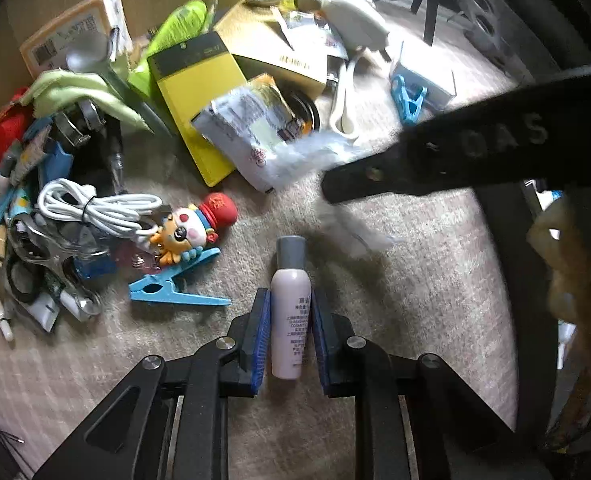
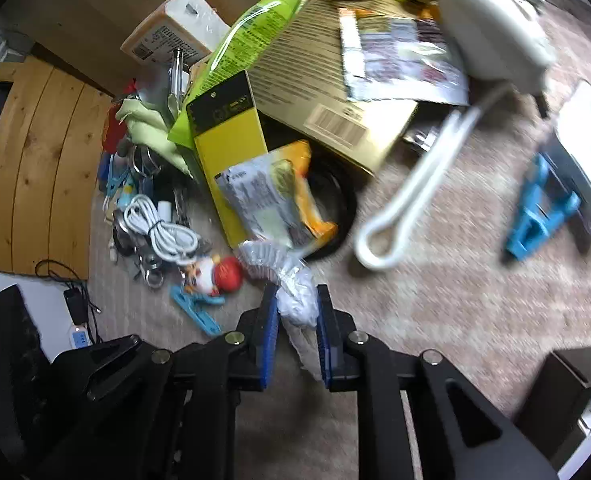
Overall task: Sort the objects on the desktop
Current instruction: 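Grasp the small pink bottle with the left gripper while the right grasps the clear plastic bag, then carry the pink bottle and clear bag to the tray and release both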
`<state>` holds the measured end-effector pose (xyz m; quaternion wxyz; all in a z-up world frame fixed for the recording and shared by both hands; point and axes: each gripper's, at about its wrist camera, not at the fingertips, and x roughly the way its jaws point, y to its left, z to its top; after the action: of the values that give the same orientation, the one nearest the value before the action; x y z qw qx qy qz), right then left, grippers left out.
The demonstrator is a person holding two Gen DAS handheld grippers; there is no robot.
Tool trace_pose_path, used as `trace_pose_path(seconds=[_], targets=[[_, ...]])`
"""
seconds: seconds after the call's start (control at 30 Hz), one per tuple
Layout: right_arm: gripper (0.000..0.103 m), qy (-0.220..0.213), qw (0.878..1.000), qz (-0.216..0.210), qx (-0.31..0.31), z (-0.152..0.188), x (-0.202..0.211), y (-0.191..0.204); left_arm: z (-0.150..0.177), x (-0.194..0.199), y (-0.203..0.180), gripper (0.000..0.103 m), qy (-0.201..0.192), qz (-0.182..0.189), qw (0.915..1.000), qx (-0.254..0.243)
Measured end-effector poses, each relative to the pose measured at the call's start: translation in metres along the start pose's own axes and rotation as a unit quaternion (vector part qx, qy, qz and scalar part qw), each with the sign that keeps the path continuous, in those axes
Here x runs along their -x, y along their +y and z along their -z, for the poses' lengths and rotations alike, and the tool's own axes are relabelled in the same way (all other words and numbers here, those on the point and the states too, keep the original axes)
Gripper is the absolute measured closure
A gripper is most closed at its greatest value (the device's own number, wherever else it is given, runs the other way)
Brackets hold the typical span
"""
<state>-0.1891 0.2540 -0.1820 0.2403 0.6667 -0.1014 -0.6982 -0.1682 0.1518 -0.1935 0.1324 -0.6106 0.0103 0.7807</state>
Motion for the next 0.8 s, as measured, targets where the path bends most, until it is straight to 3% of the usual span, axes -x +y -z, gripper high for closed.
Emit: trace_pose_path(seconds=[0.13,0.37,0.63,0.8], targets=[[0.089,-0.004,1.0,-0.008,-0.008,0.018,0.013,-0.015,0.008,0.003,0.0,0.084,-0.005,0.004,0.9996,0.028],[0.09,-0.029,0.998,-0.045,-0.028,0.054,0.049,-0.037,0.029,0.022,-0.001,0.084,-0.029,0.05,0.9931,0.102],[0.09,-0.081,0.994,-0.052,-0.05,0.119,0.108,-0.071,0.043,0.061,-0.052,0.084,-0.056,0.084,0.9925,0.069],[0.09,-0.111,0.991,-0.031,-0.072,0.163,0.148,-0.106,0.044,0.07,-0.11,0.084,-0.057,0.112,0.9917,0.025]])
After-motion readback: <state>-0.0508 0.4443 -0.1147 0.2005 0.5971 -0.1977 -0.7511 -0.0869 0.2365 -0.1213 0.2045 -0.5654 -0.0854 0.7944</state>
